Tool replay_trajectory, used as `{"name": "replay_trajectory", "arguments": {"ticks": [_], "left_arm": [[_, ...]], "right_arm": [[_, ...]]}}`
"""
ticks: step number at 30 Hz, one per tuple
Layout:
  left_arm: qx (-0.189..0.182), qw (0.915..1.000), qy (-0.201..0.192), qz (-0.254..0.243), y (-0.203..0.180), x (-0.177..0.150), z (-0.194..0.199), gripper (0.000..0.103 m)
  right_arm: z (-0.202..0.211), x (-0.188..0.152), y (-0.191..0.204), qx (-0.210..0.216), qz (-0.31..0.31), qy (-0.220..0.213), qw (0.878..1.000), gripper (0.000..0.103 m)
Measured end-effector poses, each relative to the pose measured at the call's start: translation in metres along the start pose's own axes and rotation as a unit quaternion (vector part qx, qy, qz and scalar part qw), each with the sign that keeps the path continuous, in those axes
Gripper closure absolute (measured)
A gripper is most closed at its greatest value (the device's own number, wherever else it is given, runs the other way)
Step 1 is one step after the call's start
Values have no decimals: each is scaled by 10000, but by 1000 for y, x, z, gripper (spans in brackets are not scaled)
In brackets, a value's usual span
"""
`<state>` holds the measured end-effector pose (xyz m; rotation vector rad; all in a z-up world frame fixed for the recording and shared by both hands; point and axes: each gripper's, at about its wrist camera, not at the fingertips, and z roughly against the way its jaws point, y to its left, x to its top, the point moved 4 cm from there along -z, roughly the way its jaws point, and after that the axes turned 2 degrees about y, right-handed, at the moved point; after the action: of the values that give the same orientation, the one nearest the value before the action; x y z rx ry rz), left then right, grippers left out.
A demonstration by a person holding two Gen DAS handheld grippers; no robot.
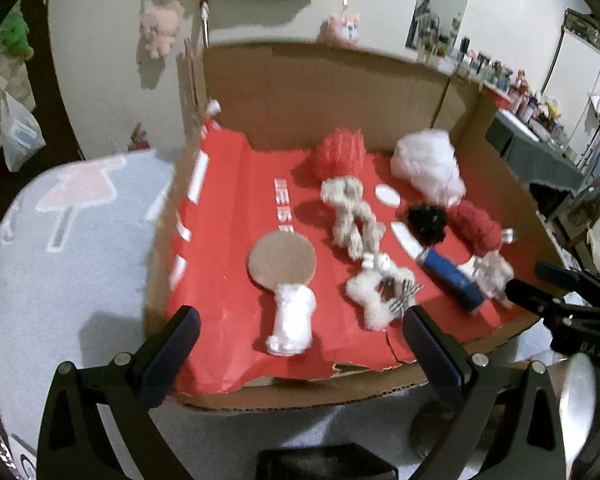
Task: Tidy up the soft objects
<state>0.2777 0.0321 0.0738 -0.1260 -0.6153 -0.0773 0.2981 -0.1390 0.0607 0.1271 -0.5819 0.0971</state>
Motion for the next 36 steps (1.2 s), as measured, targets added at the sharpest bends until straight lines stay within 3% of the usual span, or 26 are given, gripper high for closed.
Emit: {"name": "replay_trajectory", "arguments": {"ticks": [4, 9, 16, 18, 21, 28, 36], "left_arm": [[143, 9984, -543, -69, 1, 5, 36, 0], [40, 9947, -1019, -122, -4, -5, 82, 0], [-210, 9882, -1503, -225, -22, -46, 127, 0], [-169, 9865, -1613, -213, -27, -62, 131, 0], [-108, 9840, -1764, -220, -34, -84, 135, 0], [-124, 9867, -1622, -12, -42, -131, 114, 0], [-41, 9952, -971, -60, -48, -160, 64, 0]], "right_arm": [[29, 5, 0, -62, 68, -306, 9995, 26], [67, -5, 5, -98, 170, -712, 9973, 26], [123, -46, 13, -142, 291, -1426, 9892, 17], [133, -61, 16, -180, 344, -1594, 9865, 11], [138, -86, 20, -261, 431, -1772, 9829, 9], [115, -139, 20, -268, 314, -1823, 9824, 8], [63, -168, 17, -429, 255, -1302, 9902, 9]]}}
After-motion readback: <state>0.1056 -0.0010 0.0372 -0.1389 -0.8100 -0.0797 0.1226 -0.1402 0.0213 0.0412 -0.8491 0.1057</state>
